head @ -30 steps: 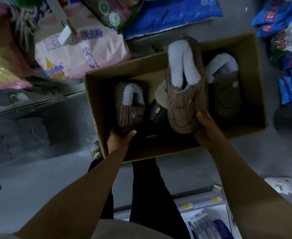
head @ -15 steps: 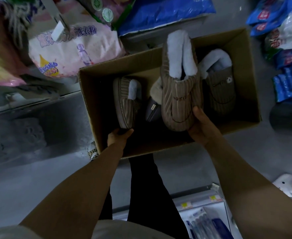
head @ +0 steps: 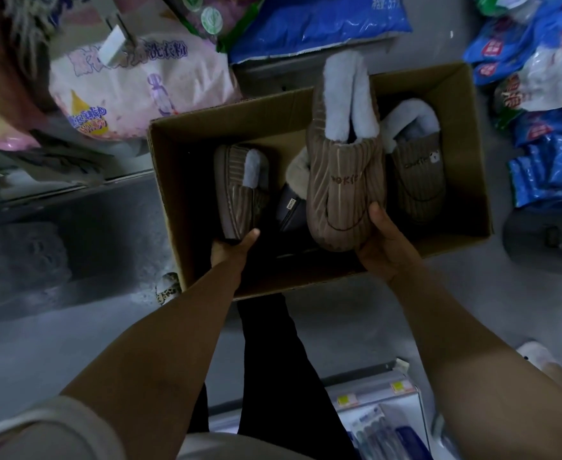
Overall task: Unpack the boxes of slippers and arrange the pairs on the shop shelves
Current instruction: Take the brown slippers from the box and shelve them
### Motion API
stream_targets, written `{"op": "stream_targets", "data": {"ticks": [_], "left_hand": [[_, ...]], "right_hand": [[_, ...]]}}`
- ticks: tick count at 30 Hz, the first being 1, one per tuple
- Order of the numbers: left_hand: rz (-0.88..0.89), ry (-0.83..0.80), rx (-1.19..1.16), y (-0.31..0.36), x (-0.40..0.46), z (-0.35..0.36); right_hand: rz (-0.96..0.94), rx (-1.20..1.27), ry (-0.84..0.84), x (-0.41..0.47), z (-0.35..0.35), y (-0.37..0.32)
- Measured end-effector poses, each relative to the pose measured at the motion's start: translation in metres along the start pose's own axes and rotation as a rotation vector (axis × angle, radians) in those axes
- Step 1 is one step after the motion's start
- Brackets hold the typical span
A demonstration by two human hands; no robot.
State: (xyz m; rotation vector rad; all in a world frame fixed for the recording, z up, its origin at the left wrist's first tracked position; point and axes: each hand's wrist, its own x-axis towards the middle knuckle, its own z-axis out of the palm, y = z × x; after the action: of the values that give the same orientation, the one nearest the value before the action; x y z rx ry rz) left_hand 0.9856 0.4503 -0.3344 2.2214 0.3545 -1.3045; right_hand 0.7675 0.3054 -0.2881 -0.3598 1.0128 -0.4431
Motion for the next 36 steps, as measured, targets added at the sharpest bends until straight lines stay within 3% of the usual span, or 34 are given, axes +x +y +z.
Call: {"op": "stream_targets", "data": {"ticks": [14, 19, 24, 28, 32, 36], "left_hand": [[0.015, -0.03, -0.124, 0.019, 0.011, -0.019], [0.115, -0.057, -0.162, 0.024, -0.013, -0.041], [0.203, -0.185, -0.273, 0.025, -0.039, -0.075], [0.313, -0.281, -0.331, 0.021, -0.061, -0.122], [0.502, -0.275, -0.311, 0.004, -0.079, -0.193], [0.702, -0.303, -0.439, -0.03, -0.093, -0.288]], "right_hand": [[0.004, -0.045, -0.027, -0.006, 0.011, 0.003], [-0.008, -0.08, 0.034, -0.023, 0.026, -0.001], [-0.021, -0.061, 0.043, -0.05, 0.054, 0.005], [-0.049, -0.035, 0.005, -0.074, 0.091, 0.021], [-0.12, -0.14, 0.015, -0.096, 0.146, 0.052], [-0.212, -0.21, -0.103, -0.125, 0.219, 0.099]]}}
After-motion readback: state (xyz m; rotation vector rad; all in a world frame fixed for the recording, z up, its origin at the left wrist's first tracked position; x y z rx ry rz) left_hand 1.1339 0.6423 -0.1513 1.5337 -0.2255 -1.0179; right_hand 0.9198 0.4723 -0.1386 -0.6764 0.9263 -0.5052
